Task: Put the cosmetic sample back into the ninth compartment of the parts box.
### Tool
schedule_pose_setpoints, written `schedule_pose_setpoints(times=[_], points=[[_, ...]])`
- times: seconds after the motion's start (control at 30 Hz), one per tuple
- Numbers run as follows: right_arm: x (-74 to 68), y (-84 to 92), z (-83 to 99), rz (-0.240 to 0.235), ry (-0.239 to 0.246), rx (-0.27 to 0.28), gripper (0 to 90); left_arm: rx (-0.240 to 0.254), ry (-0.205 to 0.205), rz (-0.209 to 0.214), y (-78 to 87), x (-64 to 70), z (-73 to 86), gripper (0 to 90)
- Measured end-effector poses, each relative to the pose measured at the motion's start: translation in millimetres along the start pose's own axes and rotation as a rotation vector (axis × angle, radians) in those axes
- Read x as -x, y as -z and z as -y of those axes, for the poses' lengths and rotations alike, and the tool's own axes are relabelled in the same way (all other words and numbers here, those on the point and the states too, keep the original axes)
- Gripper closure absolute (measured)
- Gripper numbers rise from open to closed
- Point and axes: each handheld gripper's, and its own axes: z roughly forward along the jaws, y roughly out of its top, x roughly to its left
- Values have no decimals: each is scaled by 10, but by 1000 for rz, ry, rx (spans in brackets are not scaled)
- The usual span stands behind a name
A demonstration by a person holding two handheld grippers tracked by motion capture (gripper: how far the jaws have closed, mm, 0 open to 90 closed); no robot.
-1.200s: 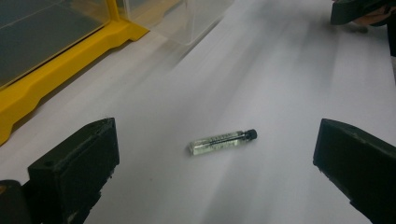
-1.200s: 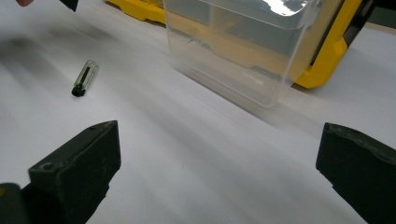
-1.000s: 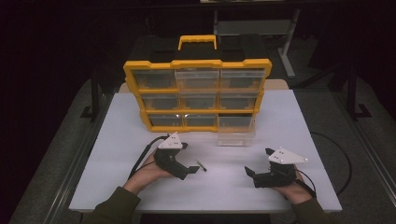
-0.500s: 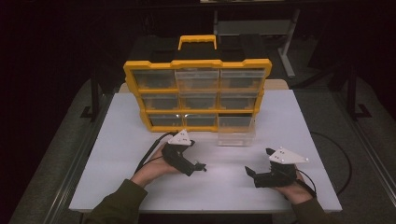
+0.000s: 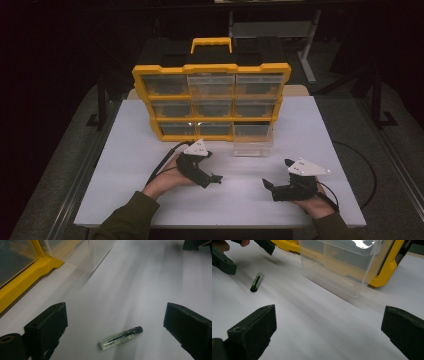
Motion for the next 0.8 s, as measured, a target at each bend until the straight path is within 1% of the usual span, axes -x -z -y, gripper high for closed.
schedule_pose_setpoints(times=[0.07,0.13,0.2,0.23,0.3,0.4,0.47,0.5,0.53,0.63,0.8], points=[[1,-6,-2,-1,6,2,0,-3,1,3,2,-5,1,68],[-4,-6,1,-1,0,-4,0,-5,0,7,4,-10,5,104],[0,-4,3,0,0,-5,0,-20,-1,10,4,-16,9,132],[1,-3,3,-1,-1,-4,0,-19,11,12,-3,-9,15,141],[4,-5,3,-1,-1,-4,0,-29,12,17,-11,-8,19,147],[2,-5,4,-1,2,-6,0,-40,10,23,-22,-3,26,180],[-1,-5,4,-1,3,-6,0,-40,7,21,-32,1,33,203],[-2,-5,3,-1,2,-6,0,-33,18,20,-43,14,37,211],[-2,-6,4,1,3,-7,0,-42,12,23,-42,13,39,221],[1,-6,5,1,4,-7,0,-45,16,22,-47,14,43,252],[4,-6,7,3,9,-8,0,-72,4,25,-57,15,49,303]])
